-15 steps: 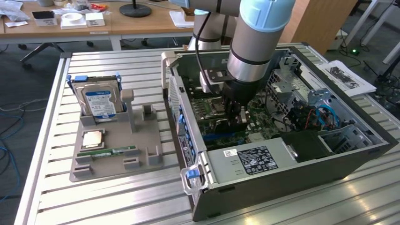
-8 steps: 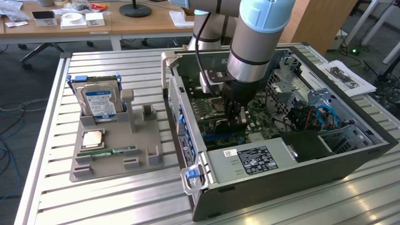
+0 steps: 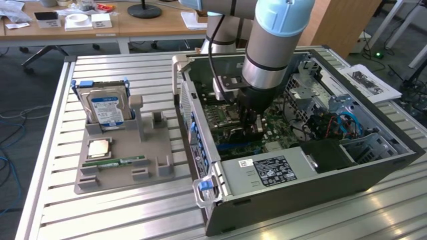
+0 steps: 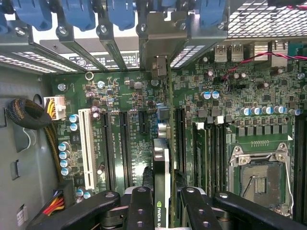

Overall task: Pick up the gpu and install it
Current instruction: 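Insert the gpu into the slot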

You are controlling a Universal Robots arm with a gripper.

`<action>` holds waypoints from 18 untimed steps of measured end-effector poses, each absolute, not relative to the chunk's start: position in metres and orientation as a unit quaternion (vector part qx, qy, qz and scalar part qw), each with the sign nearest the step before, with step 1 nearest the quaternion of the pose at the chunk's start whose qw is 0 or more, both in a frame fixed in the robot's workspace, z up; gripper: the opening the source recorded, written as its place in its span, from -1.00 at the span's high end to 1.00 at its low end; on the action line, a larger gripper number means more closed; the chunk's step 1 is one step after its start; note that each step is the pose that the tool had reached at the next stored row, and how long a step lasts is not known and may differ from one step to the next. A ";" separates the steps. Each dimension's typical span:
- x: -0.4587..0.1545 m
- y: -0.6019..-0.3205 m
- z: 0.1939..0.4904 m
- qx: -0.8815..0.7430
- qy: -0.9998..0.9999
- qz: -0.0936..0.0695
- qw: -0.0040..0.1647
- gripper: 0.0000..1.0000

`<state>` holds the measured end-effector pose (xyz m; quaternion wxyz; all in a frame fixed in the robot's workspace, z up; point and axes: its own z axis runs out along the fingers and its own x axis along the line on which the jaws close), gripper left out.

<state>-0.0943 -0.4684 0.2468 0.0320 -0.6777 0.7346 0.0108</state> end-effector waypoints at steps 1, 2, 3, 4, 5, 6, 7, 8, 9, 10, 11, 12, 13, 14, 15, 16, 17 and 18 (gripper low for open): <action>-0.094 -0.468 0.246 -0.678 0.735 0.011 0.032 0.47; -0.094 -0.468 0.246 -0.678 0.735 0.011 0.032 0.47; -0.094 -0.468 0.246 -0.677 0.735 0.011 0.032 0.47; -0.094 -0.468 0.245 -0.677 0.735 0.011 0.032 0.47; -0.095 -0.468 0.244 -0.677 0.735 0.011 0.032 0.47; -0.095 -0.468 0.244 -0.677 0.735 0.011 0.032 0.47; -0.095 -0.468 0.244 -0.677 0.735 0.011 0.032 0.47; -0.095 -0.468 0.244 -0.677 0.735 0.011 0.032 0.47; -0.095 -0.468 0.244 -0.677 0.735 0.011 0.032 0.47; -0.095 -0.468 0.243 -0.677 0.735 0.011 0.032 0.47; -0.095 -0.468 0.243 -0.677 0.735 0.011 0.032 0.47; -0.095 -0.468 0.243 -0.677 0.735 0.011 0.032 0.47; -0.095 -0.468 0.243 -0.677 0.735 0.011 0.032 0.47; -0.095 -0.468 0.243 -0.677 0.735 0.011 0.032 0.47; -0.095 -0.468 0.243 -0.677 0.735 0.011 0.032 0.47; -0.095 -0.468 0.243 -0.677 0.735 0.011 0.032 0.47; -0.095 -0.468 0.243 -0.677 0.735 0.011 0.032 0.47; -0.095 -0.468 0.243 -0.677 0.735 0.011 0.032 0.47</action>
